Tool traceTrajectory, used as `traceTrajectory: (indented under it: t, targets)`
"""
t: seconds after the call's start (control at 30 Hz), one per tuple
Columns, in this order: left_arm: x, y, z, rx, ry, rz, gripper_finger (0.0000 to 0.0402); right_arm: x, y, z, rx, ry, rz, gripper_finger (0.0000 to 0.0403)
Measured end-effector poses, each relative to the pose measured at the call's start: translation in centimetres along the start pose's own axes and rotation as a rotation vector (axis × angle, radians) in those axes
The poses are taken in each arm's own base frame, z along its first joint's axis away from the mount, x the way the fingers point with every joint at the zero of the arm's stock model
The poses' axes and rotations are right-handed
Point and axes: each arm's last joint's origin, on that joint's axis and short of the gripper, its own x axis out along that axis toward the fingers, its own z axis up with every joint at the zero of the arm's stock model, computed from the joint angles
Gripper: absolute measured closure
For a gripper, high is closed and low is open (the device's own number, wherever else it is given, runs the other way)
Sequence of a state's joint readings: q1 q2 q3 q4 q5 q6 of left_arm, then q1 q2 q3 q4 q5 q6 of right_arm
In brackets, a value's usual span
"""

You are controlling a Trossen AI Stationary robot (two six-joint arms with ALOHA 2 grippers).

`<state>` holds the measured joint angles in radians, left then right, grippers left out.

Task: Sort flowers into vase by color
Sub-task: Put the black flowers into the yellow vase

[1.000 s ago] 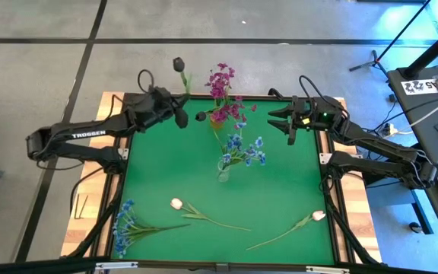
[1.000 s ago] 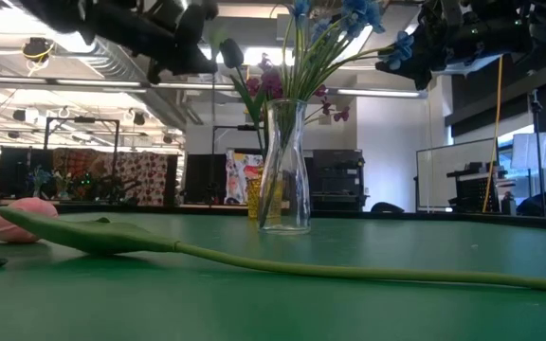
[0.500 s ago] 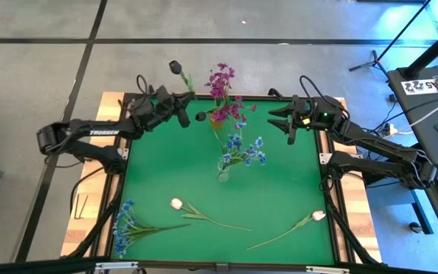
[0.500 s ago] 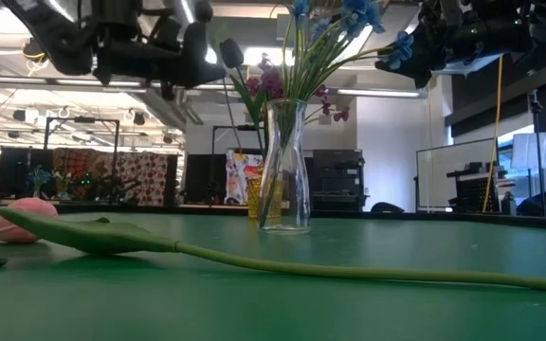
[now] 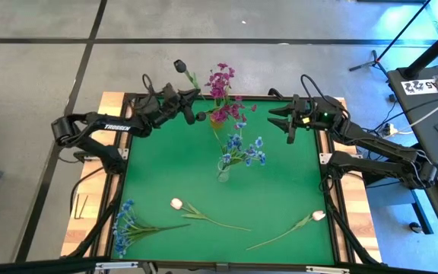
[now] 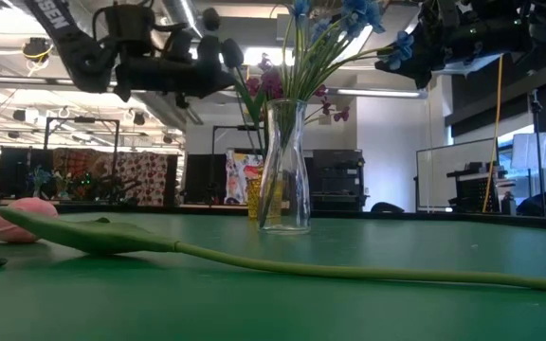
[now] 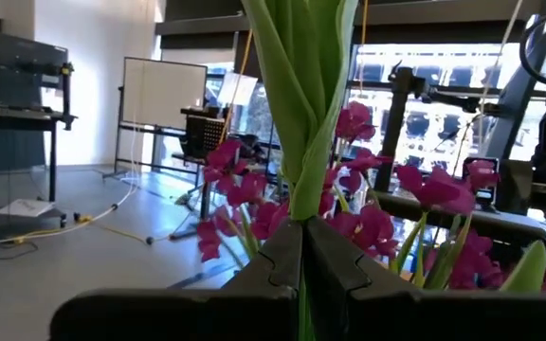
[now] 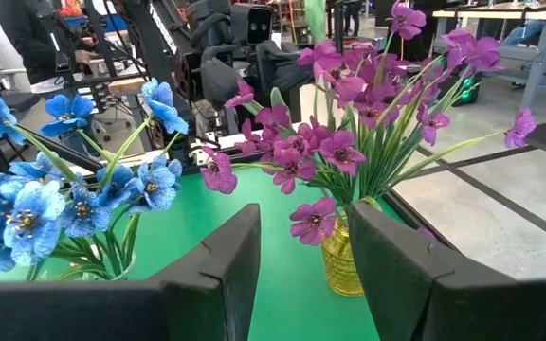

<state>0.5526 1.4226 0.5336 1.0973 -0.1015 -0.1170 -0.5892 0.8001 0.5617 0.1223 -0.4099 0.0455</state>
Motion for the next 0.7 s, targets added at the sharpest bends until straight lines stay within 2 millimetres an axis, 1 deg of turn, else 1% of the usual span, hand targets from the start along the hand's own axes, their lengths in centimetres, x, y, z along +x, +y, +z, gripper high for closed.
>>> traceTrajectory:
  t: [0.17, 0.37, 0.5, 0.7]
  targets:
    - [1.3, -0.2, -0.1, 0.025, -0.001, -0.019, 0.0401, 0.0, 0.0, 0.0, 0.004, 0.000, 0.000, 0.0243]
    - [2.4, -0.2, -0.7, 0.044, 0.019, -0.017, 0.0401, 0.0, 0.0, 0.0, 0.005, 0.000, 0.001, 0.0243]
    - [2.6, -0.1, -1.4, 0.049, 0.044, -0.014, 0.0401, 0.0, 0.0, 0.0, 0.005, 0.000, 0.001, 0.0243]
    - [2.6, -0.1, -1.9, 0.083, 0.087, -0.004, 0.0401, 0.0, 0.0, 0.0, 0.006, 0.001, 0.002, 0.0243]
